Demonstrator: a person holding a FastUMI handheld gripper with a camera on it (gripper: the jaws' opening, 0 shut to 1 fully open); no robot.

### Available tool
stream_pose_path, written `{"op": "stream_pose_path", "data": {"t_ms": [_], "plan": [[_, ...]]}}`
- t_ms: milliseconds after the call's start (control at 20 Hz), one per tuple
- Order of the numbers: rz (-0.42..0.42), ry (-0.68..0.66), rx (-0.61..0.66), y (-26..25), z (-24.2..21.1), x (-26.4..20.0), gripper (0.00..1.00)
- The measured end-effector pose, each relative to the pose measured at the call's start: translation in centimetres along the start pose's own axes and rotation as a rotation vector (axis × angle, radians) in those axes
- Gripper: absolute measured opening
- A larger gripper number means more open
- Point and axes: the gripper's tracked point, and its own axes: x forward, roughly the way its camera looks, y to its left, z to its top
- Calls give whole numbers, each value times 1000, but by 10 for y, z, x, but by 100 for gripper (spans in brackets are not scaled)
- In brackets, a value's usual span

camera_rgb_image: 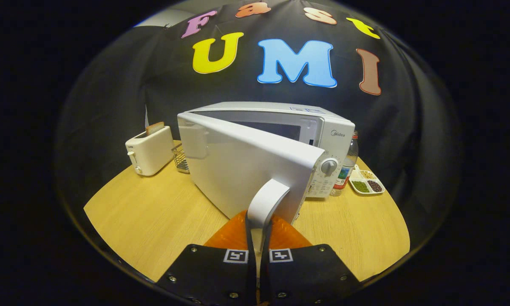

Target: Open the microwave, put the food inside, and close the microwave door.

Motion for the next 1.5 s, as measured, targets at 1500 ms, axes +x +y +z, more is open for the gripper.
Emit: {"op": "stream_pose_path", "data": {"t_ms": [1500], "plan": [[265,-16,-52,227,-40,-82,17]]}}
